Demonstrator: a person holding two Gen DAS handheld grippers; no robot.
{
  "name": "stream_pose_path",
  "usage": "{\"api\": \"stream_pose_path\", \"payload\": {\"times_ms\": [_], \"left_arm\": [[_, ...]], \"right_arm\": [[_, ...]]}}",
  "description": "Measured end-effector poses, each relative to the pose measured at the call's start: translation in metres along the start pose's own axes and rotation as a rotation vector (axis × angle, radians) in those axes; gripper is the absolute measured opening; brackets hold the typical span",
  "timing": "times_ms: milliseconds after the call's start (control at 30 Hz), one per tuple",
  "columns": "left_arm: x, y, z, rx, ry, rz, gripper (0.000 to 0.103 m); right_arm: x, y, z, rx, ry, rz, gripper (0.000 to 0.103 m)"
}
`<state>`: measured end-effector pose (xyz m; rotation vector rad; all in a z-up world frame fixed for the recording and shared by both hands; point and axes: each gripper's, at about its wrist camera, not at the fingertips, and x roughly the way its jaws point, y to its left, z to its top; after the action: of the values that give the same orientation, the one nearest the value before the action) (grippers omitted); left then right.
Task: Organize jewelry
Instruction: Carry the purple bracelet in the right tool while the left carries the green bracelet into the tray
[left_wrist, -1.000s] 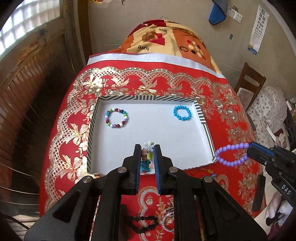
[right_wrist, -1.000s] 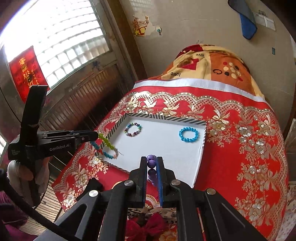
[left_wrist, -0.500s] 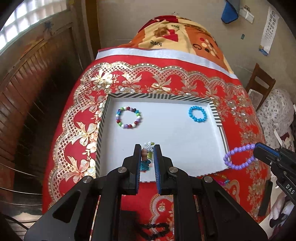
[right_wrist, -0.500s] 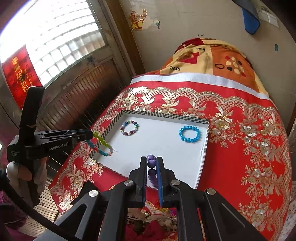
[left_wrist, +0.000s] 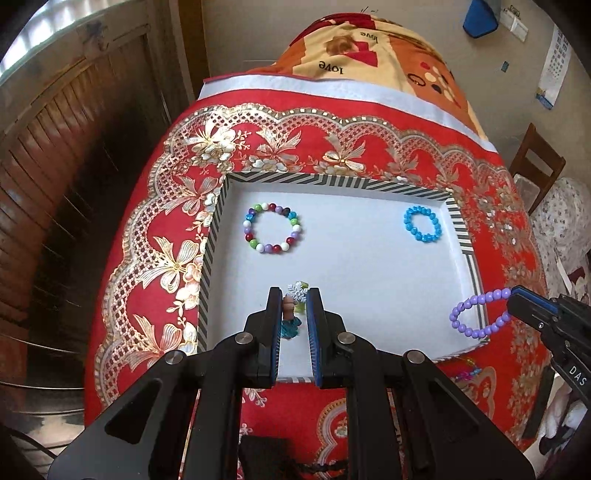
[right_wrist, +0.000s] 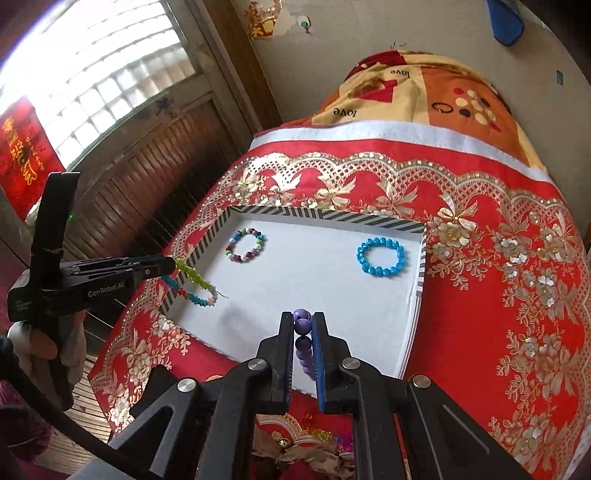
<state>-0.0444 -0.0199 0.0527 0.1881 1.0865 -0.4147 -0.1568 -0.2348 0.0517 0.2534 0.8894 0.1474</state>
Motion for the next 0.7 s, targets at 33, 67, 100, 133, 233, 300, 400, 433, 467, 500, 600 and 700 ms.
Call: {"api": "stream_pose_path", "payload": {"times_ms": [33, 67, 100, 133, 233, 300, 400, 433, 467, 500, 600, 700], "left_arm": [[0.003, 0.001, 0.001, -0.001, 0.005, 0.001, 0.012], [0.006, 0.001, 0.002, -0.002, 0.009, 0.001, 0.012], [0.008, 0.001, 0.003, -0.002, 0.012, 0.002, 0.012], [0.012, 0.001, 0.004, -0.005, 0.016, 0.004, 0.012], [0.022, 0.003, 0.008, -0.012, 0.027, 0.005, 0.012], [0.029, 0.006, 0.012, -0.024, 0.034, 0.007, 0.012], [0.040, 0.014, 0.018, -0.048, 0.039, 0.024, 0.012], [0.046, 0.019, 0.021, -0.060, 0.043, 0.036, 0.012], [0.050, 0.023, 0.022, -0.071, 0.047, 0.043, 0.012], [0.055, 0.028, 0.024, -0.082, 0.053, 0.051, 0.012], [0.070, 0.042, 0.027, -0.106, 0.075, 0.082, 0.012], [0.083, 0.049, 0.026, -0.120, 0.101, 0.096, 0.012]], "right_arm": [[0.002, 0.000, 0.000, 0.002, 0.003, 0.000, 0.009], [0.005, -0.001, 0.001, 0.004, 0.008, 0.001, 0.009], [0.007, -0.002, 0.001, 0.007, 0.011, 0.001, 0.009], [0.011, -0.004, 0.002, 0.012, 0.017, 0.001, 0.009], [0.020, -0.008, 0.002, 0.022, 0.032, 0.002, 0.009], [0.028, -0.011, 0.004, 0.029, 0.046, 0.005, 0.009], [0.039, -0.018, 0.007, 0.038, 0.063, -0.002, 0.009], [0.044, -0.022, 0.008, 0.041, 0.068, -0.011, 0.009], [0.050, -0.028, 0.010, 0.045, 0.074, -0.025, 0.009], [0.056, -0.034, 0.012, 0.048, 0.080, -0.043, 0.009], [0.070, -0.051, 0.018, 0.065, 0.097, -0.086, 0.009], [0.086, -0.071, 0.025, 0.081, 0.114, -0.127, 0.009]]}}
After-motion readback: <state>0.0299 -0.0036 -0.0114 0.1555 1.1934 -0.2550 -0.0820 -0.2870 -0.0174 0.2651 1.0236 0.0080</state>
